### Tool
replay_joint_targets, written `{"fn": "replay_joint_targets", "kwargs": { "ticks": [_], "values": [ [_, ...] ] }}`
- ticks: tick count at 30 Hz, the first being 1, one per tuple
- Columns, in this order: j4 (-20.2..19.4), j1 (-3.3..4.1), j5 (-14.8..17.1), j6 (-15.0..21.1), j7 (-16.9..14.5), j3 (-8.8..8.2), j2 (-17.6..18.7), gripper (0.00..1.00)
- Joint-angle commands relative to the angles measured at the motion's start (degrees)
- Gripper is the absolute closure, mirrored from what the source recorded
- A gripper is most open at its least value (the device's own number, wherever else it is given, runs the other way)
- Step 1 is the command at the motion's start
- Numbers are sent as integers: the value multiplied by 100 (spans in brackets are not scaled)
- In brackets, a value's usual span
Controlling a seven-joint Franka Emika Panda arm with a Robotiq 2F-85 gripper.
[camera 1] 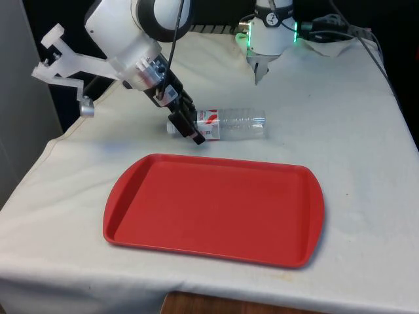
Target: Place the bottle upright on the tray.
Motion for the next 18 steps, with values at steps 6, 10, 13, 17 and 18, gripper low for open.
{"fn": "replay_joint_targets", "kwargs": {
  "ticks": [6, 10, 13, 17, 18],
  "values": [
    [0, 6, 6, 0, 0, 0, 0, 0],
    [0, 6, 6, 0, 0, 0, 0, 0],
    [0, 11, 6, 0, 0, 0, 0, 12],
    [0, 11, 0, -6, 0, -6, 6, 48],
    [0, 11, 0, -6, 0, -6, 0, 53]
  ]
}}
